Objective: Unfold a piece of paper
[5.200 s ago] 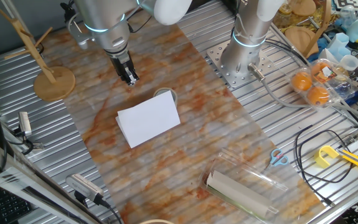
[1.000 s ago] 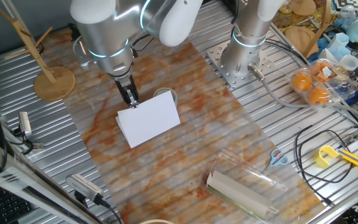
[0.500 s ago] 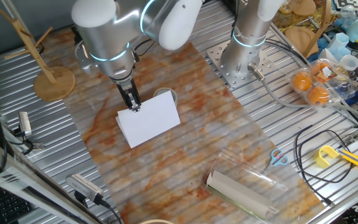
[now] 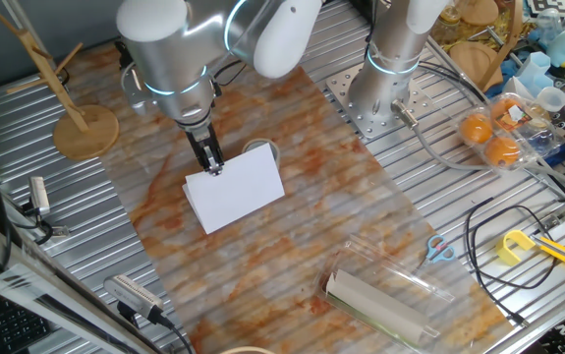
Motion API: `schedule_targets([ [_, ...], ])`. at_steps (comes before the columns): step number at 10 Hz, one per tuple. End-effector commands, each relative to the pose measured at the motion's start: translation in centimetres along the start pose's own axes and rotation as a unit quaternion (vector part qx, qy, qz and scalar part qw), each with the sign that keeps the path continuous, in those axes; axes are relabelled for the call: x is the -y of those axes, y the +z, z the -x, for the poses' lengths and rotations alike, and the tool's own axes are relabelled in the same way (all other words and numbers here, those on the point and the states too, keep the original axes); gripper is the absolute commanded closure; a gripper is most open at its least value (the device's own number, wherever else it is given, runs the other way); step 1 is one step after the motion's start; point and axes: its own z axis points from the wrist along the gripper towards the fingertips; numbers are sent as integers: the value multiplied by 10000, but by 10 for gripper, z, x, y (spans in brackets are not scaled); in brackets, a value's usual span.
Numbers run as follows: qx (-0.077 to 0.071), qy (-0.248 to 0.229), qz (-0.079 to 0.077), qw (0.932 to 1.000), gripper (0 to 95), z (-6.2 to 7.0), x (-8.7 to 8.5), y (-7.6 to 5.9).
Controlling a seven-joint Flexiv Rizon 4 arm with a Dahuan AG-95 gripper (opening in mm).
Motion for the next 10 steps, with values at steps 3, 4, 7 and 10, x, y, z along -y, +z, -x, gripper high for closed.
schedule_targets([
  [3, 80, 2, 130, 9999, 950, 1, 1, 3],
  [4, 87, -20, 131, 9999, 950, 1, 1, 3],
  [7, 104, -78, 106, 9999, 950, -1, -2, 1],
  [10, 144, -95, -9, 9999, 950, -5, -15, 3],
])
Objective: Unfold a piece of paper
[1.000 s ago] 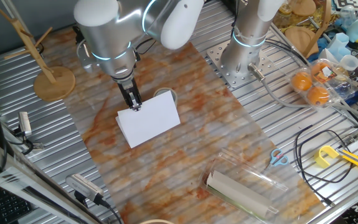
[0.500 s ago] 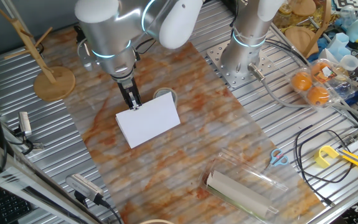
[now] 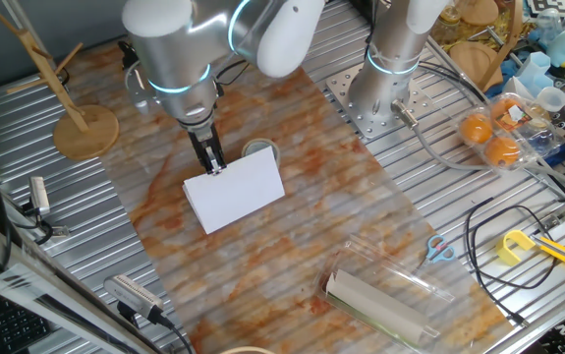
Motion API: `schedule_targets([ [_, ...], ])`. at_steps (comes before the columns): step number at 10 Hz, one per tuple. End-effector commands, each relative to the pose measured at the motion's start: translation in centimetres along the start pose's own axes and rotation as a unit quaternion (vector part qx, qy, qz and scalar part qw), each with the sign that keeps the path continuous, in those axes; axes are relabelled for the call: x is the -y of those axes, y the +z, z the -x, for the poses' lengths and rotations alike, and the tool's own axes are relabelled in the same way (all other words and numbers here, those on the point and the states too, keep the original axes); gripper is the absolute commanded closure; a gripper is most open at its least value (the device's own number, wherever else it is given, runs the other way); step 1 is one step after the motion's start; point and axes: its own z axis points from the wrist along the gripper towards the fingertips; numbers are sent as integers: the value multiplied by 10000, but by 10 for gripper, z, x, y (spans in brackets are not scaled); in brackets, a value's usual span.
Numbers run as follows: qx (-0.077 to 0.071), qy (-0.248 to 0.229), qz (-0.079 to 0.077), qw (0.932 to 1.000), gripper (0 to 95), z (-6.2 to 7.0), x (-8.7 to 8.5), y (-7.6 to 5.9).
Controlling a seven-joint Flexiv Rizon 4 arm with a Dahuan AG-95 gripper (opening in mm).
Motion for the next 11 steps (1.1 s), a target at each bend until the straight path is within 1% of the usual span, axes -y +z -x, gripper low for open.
schedule_targets([
  [1, 17, 13, -100, 9999, 950, -3, -7, 2],
  [2, 39, 2, -178, 9998, 950, -4, -13, 5],
  [4, 74, 4, -230, 9997, 950, -6, -19, 8],
  [6, 107, 18, -238, 9997, 950, -8, -25, 9],
  [11, 86, 111, -256, 9996, 950, -4, -40, 3],
])
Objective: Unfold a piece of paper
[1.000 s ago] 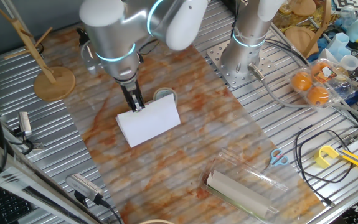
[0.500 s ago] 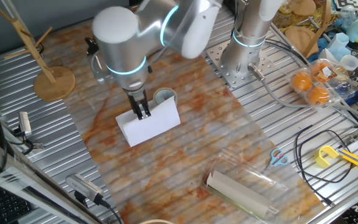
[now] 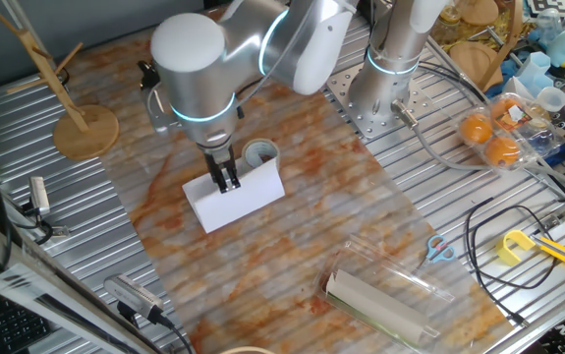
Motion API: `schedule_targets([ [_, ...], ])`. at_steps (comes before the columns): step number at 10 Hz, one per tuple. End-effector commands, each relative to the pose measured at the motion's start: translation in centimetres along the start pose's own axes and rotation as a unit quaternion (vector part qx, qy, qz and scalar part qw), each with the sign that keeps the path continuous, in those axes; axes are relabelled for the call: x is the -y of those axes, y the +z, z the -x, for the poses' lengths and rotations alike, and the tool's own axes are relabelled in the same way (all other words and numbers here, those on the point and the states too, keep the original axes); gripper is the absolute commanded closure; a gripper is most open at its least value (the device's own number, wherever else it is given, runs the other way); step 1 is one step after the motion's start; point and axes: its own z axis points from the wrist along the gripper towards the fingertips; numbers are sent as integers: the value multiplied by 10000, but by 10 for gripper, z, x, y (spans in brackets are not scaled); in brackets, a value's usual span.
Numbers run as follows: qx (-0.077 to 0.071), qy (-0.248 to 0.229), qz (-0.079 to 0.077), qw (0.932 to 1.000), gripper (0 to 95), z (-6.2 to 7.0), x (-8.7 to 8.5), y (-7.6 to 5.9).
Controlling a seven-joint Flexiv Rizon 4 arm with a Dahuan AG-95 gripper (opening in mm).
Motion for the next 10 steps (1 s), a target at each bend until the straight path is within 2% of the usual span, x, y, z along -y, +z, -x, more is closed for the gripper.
schedule_targets([
  [1, 10, 3, -22, 10000, 950, -1, -3, 1],
  [5, -32, 107, -10, 9999, 950, 0, -14, 0],
  [7, -98, 136, -17, 9999, 950, 1, -17, -2],
  [10, -118, 20, -13, 9999, 950, 2, -17, -1],
])
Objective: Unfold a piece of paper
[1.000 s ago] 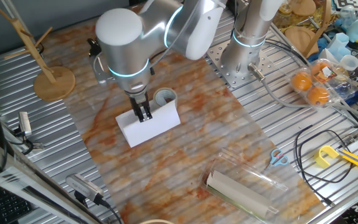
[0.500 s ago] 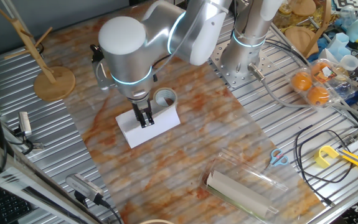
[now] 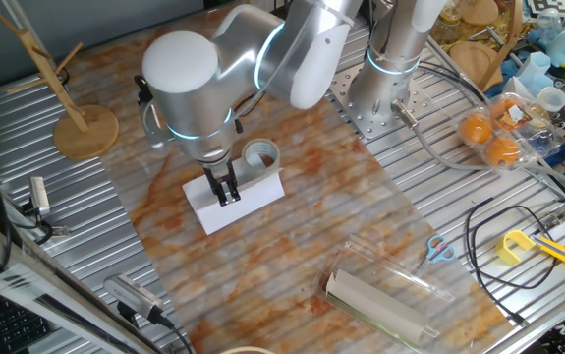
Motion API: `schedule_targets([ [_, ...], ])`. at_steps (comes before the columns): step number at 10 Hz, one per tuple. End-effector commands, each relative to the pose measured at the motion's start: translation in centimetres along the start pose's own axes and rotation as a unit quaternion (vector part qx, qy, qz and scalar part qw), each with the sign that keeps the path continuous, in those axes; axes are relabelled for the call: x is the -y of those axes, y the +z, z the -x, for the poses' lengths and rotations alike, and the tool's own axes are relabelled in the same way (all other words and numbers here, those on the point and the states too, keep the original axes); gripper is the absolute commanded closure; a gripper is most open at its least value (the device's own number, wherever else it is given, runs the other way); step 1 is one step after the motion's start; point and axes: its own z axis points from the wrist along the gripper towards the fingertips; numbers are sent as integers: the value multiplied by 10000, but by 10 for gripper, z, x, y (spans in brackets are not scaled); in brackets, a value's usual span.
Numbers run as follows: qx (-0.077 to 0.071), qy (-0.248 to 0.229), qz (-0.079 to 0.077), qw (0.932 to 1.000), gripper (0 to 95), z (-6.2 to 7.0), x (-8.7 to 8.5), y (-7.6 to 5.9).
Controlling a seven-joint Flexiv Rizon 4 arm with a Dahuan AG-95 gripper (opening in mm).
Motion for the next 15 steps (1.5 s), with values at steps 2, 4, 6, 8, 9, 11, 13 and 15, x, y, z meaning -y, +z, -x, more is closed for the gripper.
schedule_targets([
  [2, -17, -169, -5, 9999, 950, 0, 1, 4],
  [4, 20, -248, 15, 9997, 950, 4, 1, 13],
  [6, -21, -323, 0, 9995, 950, 5, 1, 15],
  [8, -87, -388, 5, 9992, 950, 5, 1, 16],
  [9, -121, -379, -9, 9992, 950, 5, 1, 18],
  [11, -164, -393, -12, 9991, 950, 5, 1, 18],
  [13, -166, -397, -4, 9991, 950, 5, 1, 18],
  [15, -143, -361, -30, 9992, 950, 5, 1, 18],
])
